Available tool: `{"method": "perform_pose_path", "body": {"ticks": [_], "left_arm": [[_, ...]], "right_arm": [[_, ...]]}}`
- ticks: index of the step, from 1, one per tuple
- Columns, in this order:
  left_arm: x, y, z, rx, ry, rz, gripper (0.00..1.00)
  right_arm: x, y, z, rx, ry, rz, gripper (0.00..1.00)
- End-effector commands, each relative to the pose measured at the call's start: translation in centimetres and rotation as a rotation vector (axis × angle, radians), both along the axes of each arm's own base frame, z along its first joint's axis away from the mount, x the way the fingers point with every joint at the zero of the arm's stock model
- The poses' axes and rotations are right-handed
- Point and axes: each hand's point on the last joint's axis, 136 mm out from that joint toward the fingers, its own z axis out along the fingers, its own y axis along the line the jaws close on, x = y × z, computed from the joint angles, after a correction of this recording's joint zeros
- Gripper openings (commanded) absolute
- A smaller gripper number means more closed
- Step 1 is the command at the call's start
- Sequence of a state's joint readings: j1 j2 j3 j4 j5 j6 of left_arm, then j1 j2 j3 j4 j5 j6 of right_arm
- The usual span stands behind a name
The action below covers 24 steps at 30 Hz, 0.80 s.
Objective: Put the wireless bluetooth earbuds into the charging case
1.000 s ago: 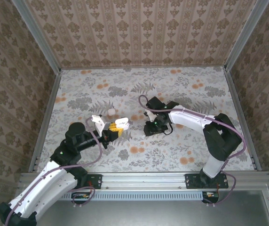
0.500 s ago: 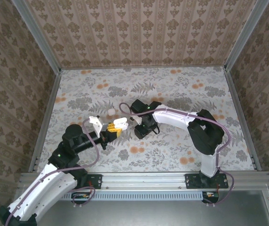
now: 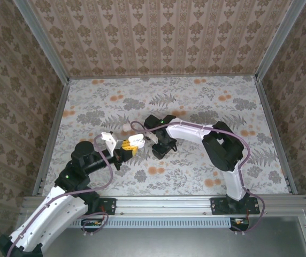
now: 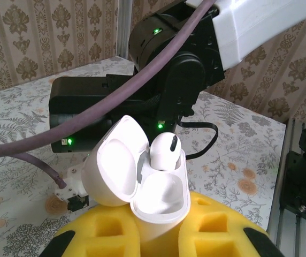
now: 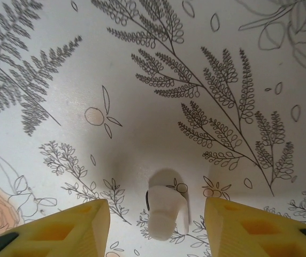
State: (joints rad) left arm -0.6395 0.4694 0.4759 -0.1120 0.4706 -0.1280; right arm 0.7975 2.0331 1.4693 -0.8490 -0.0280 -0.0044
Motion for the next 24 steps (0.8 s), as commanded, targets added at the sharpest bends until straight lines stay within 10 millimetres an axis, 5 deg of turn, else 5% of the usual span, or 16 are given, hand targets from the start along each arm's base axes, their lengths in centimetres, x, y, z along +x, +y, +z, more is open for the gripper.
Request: {"method": "perform_pose_path", "body": {"ticks": [1, 15, 24], "left_arm": [[0.2, 0.2, 0.4, -0.005, -0.009, 0.013, 0.0], [0.5, 0.2, 0.1, -0.003, 0.001, 0.014, 0.0], [0.6, 0.1, 0.4, -0.013, 0.003, 0.012, 0.0]], "right_arm": [[-0.2, -0.5, -0.2, -0.055, 0.009, 0.036, 0.5], [-0.5, -0.8, -1.1, -0.101, 0.026, 0.057, 0.32], [-0.1, -1.1, 0.6, -0.043, -0.025, 0.003, 0.24]]}}
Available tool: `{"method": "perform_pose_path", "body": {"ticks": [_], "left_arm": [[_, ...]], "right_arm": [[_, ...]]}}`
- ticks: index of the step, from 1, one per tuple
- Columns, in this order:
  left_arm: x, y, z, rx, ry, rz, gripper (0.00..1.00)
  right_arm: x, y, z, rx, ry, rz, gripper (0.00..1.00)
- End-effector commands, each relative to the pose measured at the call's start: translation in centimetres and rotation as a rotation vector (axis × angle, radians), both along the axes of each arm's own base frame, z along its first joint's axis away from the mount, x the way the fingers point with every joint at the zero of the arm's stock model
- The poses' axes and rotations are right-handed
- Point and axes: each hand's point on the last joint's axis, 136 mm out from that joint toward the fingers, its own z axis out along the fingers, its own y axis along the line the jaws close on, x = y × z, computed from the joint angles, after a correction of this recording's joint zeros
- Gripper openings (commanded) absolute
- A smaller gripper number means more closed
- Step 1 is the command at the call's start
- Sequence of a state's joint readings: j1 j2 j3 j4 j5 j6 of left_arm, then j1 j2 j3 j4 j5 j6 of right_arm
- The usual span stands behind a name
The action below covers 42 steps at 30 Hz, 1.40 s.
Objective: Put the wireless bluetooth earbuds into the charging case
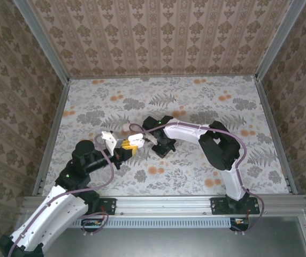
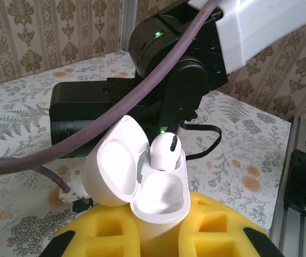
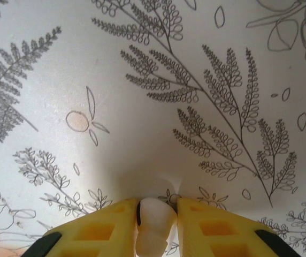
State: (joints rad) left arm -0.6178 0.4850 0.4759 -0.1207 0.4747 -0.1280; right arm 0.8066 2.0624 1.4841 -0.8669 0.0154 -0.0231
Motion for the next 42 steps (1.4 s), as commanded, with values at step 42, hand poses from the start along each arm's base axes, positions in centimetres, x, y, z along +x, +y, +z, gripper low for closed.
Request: {"method": "perform_pose_path", "body": {"ticks": [42], "left_arm": [[-1.2, -3.7, 7.0, -0.211, -0.083, -0.195, 0.0]], "right_arm": [[-6.2, 8.2, 35.4, 1.204, -0.501, 0.141, 0.2]]}}
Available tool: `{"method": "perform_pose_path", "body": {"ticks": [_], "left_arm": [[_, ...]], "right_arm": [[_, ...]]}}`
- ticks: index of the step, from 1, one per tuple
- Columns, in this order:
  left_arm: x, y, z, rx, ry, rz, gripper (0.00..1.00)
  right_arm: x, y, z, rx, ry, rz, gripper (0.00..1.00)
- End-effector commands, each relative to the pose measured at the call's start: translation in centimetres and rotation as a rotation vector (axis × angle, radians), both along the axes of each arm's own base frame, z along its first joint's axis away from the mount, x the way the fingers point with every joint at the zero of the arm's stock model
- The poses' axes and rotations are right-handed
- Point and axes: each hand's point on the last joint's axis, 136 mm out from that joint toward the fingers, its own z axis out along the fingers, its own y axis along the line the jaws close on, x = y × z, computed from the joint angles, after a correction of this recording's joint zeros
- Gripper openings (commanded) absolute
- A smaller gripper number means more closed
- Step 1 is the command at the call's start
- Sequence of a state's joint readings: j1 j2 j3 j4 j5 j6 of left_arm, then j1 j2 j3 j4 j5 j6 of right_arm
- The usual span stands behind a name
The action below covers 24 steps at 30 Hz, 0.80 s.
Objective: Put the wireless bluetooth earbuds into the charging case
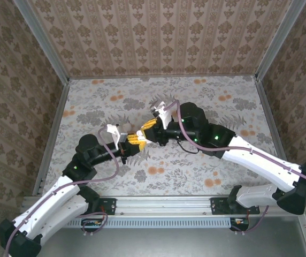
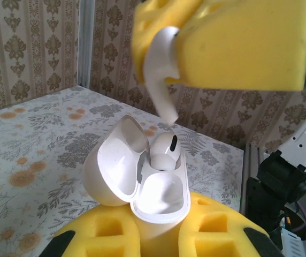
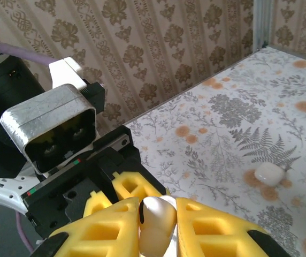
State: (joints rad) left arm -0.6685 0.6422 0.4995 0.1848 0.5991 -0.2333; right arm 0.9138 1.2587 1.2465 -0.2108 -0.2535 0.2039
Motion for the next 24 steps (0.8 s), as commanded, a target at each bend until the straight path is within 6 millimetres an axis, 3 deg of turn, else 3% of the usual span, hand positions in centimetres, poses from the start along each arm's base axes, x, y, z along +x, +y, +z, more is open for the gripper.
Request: {"method": "perform_pose_path", "body": {"ticks": [1, 24], "left_arm": [[-0.7, -0.1, 3.1, -0.061, -0.052, -0.029, 0.0], [-0.9, 0.3, 4.6, -0.11, -0.067, -0.01, 0.0]], "right_arm": [[-0.8, 1.2, 2.1, 0.049, -0.046, 0.066, 0.2], [-1.9, 2.1, -0.8, -0.048, -0.055, 0.13, 0.19]]}}
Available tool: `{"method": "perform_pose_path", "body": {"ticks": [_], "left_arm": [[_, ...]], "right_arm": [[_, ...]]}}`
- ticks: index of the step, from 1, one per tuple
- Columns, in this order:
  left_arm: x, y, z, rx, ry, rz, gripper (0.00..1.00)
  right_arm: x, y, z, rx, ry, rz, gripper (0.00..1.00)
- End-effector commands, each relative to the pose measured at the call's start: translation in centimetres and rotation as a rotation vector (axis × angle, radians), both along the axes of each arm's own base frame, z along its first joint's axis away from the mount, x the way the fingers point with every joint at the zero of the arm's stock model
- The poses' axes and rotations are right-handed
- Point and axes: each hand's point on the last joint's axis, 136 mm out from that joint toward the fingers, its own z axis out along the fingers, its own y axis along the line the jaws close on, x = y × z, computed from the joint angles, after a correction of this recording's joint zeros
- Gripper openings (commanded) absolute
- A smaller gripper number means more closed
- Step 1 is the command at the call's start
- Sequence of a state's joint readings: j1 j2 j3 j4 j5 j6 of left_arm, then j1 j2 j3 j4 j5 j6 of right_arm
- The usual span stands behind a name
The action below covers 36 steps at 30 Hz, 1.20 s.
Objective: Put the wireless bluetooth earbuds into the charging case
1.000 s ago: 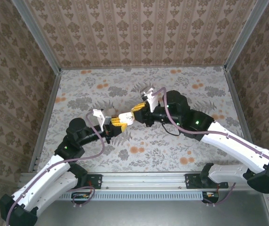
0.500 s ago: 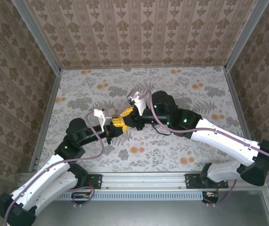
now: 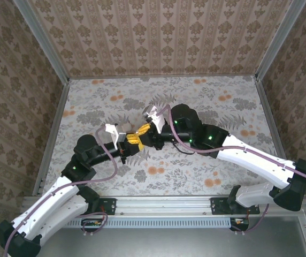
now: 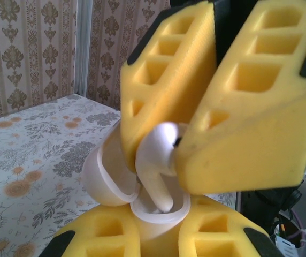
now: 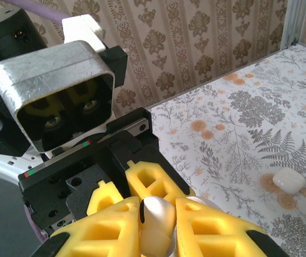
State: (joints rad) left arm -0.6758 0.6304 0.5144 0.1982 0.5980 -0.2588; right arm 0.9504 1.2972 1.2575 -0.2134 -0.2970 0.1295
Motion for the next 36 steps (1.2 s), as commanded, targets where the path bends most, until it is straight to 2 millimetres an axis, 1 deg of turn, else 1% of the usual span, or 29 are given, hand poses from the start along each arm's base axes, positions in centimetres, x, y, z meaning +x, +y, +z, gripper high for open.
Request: {"method": "perform_pose_path", "body": {"ticks": [1, 5, 17, 22, 27, 31, 36], "left_arm": [[-0.5, 0.3, 3.3, -0.079, -0.059, -0.001, 0.0], [-0.4, 0.5, 3.7, -0.092, -0.065, 0.014, 0.0], [-0.3, 1.0, 5.0, -0.133, -0.077, 0.043, 0.0], [-0.2, 1.1, 5.5, -0.146, -0.082, 0.052, 0.0], [-0.1, 1.2, 5.6, -0.148, -0.082, 0.058, 0.0], [-0.1, 1.2, 5.6, -0.149, -0.081, 0.06, 0.0], [-0.1, 1.1, 5.5, -0.147, -0.075, 0.057, 0.0]], "right_arm": [[-0.5, 0.4, 0.2, -0.007, -0.02, 0.033, 0.19], [-0.7, 0.5, -0.3, -0.016, -0.027, 0.038, 0.19], [-1.2, -0.1, -1.6, -0.036, -0.05, 0.039, 0.21], [-1.3, -0.3, -1.9, -0.041, -0.059, 0.042, 0.23], [-1.5, -0.4, -2.0, -0.042, -0.062, 0.048, 0.25], [-1.5, -0.4, -2.1, -0.049, -0.061, 0.048, 0.28], [-1.3, -0.3, -1.8, -0.046, -0.059, 0.039, 0.29]]}}
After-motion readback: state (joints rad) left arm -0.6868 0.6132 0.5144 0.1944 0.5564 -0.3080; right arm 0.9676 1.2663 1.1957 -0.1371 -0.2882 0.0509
